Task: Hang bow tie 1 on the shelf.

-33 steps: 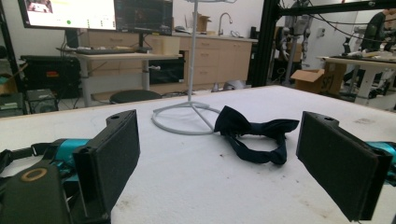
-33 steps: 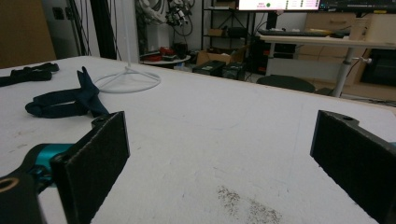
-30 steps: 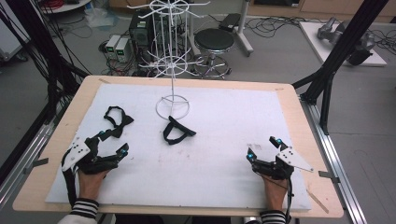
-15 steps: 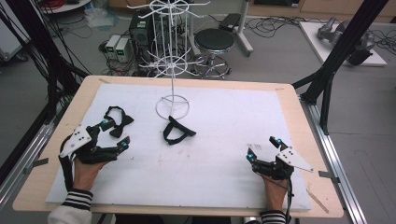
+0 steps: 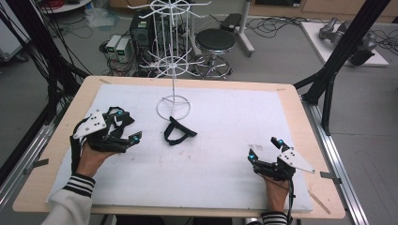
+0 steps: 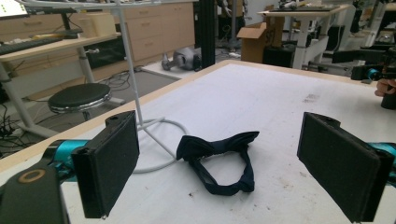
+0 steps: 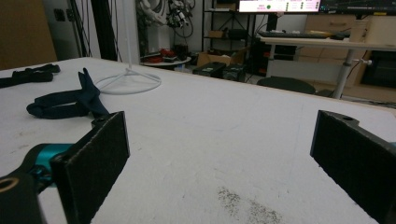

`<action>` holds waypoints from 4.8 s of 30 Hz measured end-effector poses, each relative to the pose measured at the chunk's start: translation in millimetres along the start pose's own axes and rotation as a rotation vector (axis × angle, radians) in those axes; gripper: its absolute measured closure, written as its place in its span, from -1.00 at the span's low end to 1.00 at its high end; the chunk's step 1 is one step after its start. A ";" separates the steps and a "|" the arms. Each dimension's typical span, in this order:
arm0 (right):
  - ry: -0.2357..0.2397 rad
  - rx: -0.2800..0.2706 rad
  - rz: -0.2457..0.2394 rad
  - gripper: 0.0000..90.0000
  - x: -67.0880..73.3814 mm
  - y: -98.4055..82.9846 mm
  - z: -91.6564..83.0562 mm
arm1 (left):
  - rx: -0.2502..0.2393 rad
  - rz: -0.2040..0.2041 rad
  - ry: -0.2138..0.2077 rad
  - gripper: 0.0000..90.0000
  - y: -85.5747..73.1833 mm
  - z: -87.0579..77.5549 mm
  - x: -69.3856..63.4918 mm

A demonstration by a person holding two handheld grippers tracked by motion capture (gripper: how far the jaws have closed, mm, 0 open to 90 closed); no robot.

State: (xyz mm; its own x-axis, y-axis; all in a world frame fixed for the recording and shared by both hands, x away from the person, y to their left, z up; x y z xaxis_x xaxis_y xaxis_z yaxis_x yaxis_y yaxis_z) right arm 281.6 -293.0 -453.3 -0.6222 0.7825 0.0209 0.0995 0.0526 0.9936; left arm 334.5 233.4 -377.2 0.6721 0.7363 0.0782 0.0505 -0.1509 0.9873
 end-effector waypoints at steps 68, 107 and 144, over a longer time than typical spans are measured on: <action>0.000 -0.007 -0.002 -0.91 0.1 -0.3 -0.8 | 0.457 0.384 -0.336 -0.68 41.5 157.2 -33.5; 0.001 -0.011 -0.003 -0.91 -0.1 -0.3 -0.9 | 0.671 0.474 -0.347 -0.51 -1.4 194.5 -29.4; 0.000 -0.010 -0.001 -0.91 -0.4 -0.3 -1.0 | 0.752 0.618 -0.321 -0.05 -15.4 203.6 -36.0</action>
State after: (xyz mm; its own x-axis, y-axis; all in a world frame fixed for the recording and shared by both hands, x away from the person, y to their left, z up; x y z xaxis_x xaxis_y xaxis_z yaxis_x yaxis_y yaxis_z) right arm 281.0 -293.9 -453.4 -0.6227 0.7822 0.0195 0.0906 0.0473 0.9948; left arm 459.9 74.9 -423.4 0.8984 0.1948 0.3937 0.0041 -0.8999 0.4360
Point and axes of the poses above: each handheld gripper's, and its own axes: z roughly forward along the jaws, y roughly out of its top, x roughly to its left, the point moved 1 cm from there along z, roughly forward along the jaws, and after that the axes turned 11 degrees about y, right-handed, at the moved point
